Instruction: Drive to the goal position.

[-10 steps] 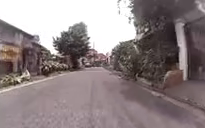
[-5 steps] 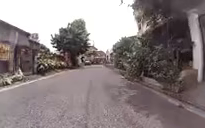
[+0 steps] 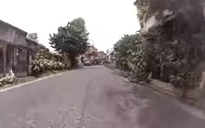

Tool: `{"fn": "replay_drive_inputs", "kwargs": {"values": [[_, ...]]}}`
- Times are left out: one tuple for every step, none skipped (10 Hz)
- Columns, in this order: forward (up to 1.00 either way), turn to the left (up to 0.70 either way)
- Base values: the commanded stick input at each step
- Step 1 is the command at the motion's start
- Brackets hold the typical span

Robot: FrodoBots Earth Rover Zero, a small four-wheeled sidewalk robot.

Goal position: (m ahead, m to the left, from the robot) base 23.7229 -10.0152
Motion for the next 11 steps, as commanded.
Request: {"fn": "replay_drive_inputs", "kwargs": {"values": [[1.0,0.0],[1.0,0.0],[1.0,0.0],[1.0,0.0],[1.0,0.0],[1.0,0.0],[1.0,0.0],[1.0,0.0],[1.0,0.0],[1.0,0.0],[1.0,0.0]]}}
